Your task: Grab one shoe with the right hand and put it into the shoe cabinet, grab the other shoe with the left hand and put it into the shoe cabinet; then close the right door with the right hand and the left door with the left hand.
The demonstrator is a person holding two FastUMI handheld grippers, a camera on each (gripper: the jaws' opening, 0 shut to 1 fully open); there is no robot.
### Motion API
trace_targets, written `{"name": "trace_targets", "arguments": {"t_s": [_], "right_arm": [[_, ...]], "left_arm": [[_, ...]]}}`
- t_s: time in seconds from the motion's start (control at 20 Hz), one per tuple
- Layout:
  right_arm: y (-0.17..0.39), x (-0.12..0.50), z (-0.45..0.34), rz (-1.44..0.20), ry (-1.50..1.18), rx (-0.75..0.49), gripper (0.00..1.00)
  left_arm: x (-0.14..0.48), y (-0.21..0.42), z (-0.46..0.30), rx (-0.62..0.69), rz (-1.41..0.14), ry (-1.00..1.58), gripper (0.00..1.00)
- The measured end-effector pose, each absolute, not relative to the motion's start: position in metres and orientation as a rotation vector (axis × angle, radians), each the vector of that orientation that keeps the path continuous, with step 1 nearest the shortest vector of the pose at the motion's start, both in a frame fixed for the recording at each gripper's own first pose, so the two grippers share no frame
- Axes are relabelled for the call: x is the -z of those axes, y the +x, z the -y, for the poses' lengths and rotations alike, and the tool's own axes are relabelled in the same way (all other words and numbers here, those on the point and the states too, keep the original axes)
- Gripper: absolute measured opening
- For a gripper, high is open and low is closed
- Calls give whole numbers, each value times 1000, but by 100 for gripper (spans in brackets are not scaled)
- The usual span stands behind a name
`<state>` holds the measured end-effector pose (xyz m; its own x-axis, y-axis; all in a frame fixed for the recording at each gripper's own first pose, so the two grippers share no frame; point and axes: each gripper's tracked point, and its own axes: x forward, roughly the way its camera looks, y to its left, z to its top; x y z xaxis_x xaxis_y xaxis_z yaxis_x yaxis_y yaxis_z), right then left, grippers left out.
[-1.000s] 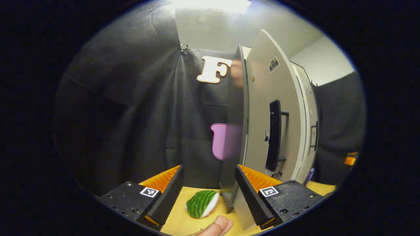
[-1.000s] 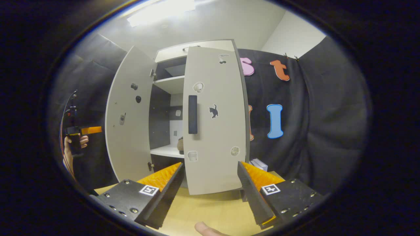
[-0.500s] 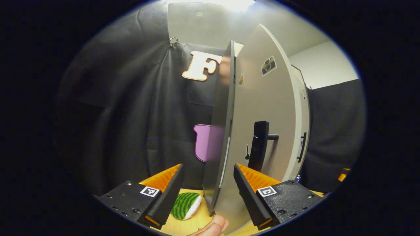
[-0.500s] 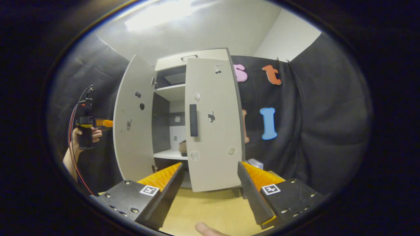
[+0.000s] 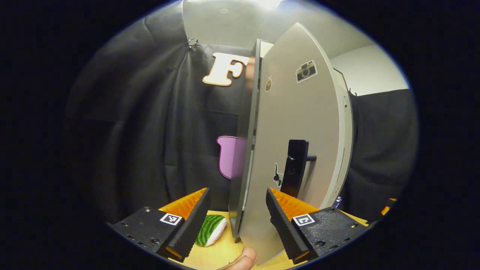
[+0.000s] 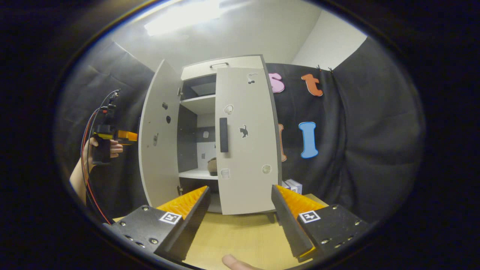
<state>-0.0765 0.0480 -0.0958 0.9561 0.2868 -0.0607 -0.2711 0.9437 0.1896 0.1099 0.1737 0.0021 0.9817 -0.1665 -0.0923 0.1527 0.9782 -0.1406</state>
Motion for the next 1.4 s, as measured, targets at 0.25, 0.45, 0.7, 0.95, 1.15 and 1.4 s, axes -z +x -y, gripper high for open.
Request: {"name": "trace_targets", "arguments": {"t_s": [0.25,0.45,0.7,0.95,1.15,1.4], "right_arm": [[-87,105,-61,-122,262,-348,98],[-82,106,-42,-121,245,-298,97],[-80,112,-29,-129,256,-267,98],[-78,100,-13,-123,214,-209,97],[-78,82,-4,-94,205,-199,98],[-74,78,3,-96,216,-170,98]], "left_arm": [[5,119,-150,181,-128,-119,90],[14,127,-131,166,-134,-90,92],[18,139,-90,208,-170,-114,92],[8,132,-31,289,-181,-177,97],[-6,122,-23,260,-138,-108,95],[-18,105,-21,259,-100,-76,95]]}}
